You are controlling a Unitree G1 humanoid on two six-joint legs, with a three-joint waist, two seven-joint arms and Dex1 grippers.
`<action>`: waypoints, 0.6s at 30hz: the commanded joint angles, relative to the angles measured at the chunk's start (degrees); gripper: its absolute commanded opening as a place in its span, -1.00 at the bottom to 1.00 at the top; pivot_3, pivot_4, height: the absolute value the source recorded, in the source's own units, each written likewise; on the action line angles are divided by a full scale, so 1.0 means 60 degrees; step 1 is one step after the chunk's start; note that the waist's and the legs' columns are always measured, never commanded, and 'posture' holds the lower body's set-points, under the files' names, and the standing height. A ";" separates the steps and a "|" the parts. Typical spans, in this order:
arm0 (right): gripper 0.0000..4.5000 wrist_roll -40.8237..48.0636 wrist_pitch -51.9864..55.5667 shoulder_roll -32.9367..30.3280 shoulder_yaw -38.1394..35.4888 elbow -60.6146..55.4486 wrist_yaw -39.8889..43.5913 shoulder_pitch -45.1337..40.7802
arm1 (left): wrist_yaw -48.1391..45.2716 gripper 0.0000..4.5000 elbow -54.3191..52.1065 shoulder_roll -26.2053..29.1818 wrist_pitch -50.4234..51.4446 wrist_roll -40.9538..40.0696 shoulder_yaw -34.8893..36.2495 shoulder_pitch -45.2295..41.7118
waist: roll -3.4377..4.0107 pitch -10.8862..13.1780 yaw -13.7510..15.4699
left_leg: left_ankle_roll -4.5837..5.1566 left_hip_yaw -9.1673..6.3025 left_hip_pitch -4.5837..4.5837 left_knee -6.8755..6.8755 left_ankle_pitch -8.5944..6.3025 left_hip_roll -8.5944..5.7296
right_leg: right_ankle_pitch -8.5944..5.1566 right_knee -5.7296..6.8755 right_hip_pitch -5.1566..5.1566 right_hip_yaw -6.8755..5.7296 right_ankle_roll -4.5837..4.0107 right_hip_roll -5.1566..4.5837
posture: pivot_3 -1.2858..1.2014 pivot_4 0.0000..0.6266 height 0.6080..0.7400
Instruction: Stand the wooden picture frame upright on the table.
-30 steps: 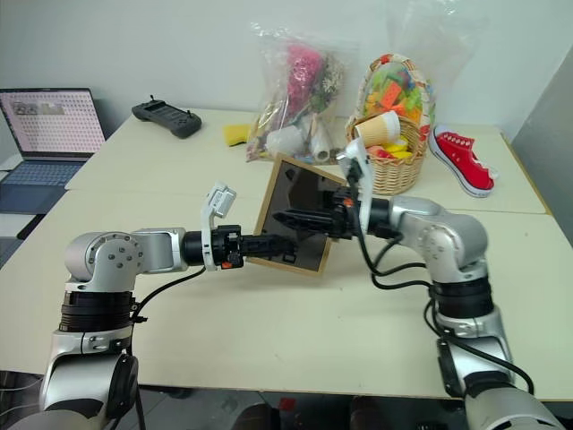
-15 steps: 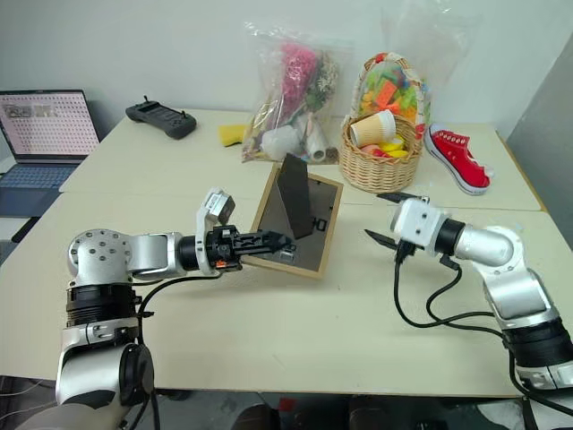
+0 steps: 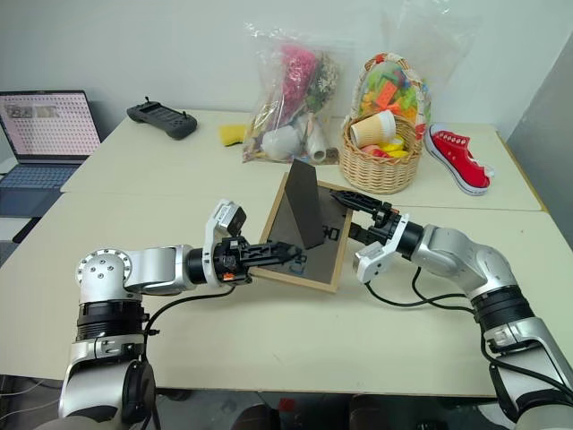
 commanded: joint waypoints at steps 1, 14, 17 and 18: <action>0.25 0.0557 -0.0385 -0.0064 -0.0137 -0.0112 -0.0103 -0.0300 | 0.0695 -0.45 -0.0728 0.0442 -0.0799 -0.1751 -0.0553 0.0267 | 0.0000 0.0000 0.0013 | 0.0000 -0.0002 0.0000 0.0000 0.0000 0.0001 | 0.0000 -0.0001 0.0002 -0.0002 0.0000 0.0000 | 0.03 -0.52 1.00; -0.31 0.0818 -0.0718 -0.0334 -0.0275 0.0072 -0.0123 -0.0210 | 0.0924 -0.10 -0.1280 0.1252 -0.2270 -0.2474 -0.1480 0.0645 | -0.0001 0.0000 0.0066 | 0.0001 0.0003 0.0042 -0.0004 -0.0001 -0.0006 | 0.0000 -0.0002 0.0039 0.0005 -0.0001 0.0000 | 0.03 -0.52 1.00; -0.42 0.1158 -0.0844 -0.0433 -0.0362 0.0125 -0.0020 -0.0133 | 0.0860 0.19 -0.1205 0.1445 -0.2549 -0.2431 -0.1407 0.0624 | 0.0000 0.0000 0.0065 | 0.0002 0.0008 0.0046 -0.0005 -0.0001 -0.0006 | 0.0000 -0.0002 0.0039 0.0010 -0.0001 0.0000 | 0.03 -0.52 1.00; -0.42 0.1285 -0.0889 -0.0478 -0.0383 0.0183 0.0014 -0.0102 | 0.0868 0.23 -0.1112 0.1551 -0.2633 -0.2449 -0.1339 0.0574 | -0.0001 0.0000 0.0065 | 0.0001 0.0009 0.0046 -0.0005 -0.0001 -0.0007 | 0.0000 -0.0002 0.0040 0.0010 -0.0001 0.0000 | 0.03 -0.52 1.00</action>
